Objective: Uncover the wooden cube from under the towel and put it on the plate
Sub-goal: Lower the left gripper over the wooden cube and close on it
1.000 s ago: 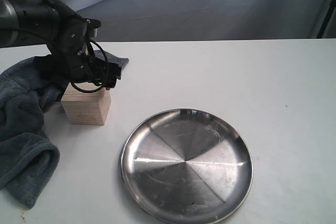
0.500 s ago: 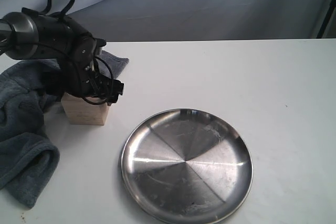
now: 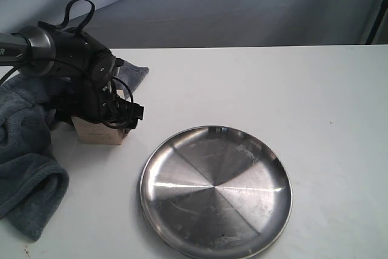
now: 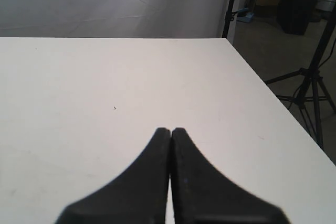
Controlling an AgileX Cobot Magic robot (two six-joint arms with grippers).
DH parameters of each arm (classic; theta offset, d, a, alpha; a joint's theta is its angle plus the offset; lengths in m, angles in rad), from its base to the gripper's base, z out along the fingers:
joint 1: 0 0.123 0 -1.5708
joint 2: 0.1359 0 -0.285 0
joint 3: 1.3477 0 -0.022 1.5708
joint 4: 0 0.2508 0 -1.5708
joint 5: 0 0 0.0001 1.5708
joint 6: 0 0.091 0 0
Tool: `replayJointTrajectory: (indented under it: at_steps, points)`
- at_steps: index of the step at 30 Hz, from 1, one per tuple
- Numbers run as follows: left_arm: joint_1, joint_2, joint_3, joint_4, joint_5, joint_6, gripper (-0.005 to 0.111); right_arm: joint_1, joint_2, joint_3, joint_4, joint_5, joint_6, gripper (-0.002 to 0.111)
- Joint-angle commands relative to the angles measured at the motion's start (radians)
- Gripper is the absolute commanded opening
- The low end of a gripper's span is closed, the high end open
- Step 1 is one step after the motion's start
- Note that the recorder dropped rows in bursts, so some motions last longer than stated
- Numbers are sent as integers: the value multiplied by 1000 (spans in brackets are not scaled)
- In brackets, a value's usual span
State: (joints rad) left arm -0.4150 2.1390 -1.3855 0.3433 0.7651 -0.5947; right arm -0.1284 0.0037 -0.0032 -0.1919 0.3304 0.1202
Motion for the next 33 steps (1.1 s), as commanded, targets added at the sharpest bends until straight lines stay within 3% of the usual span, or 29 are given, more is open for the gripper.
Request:
replayJointTrajectory:
  at_steps: [1, 5, 8, 15, 16, 19, 33]
  points:
    - [-3, 12, -3, -35, -33, -2, 96, 0, -4, 3, 2, 0, 0, 0]
    - [-3, 12, -3, -38, -51, 0, 96, 0, -4, 3, 2, 0, 0, 0]
    - [-3, 12, -3, -38, -62, 0, 89, 0, -4, 3, 2, 0, 0, 0]
    - [-3, 12, -3, -38, -61, -3, 38, 0, -4, 3, 2, 0, -1, 0]
    - [-3, 12, -3, -38, -56, -3, 24, 0, -4, 3, 2, 0, -1, 0]
    - [-3, 12, -3, -38, -54, -3, 0, 0, -4, 3, 2, 0, -1, 0]
    - [-3, -61, -3, -76, -27, 96, 0, 0, -4, 3, 2, 0, 0, 0]
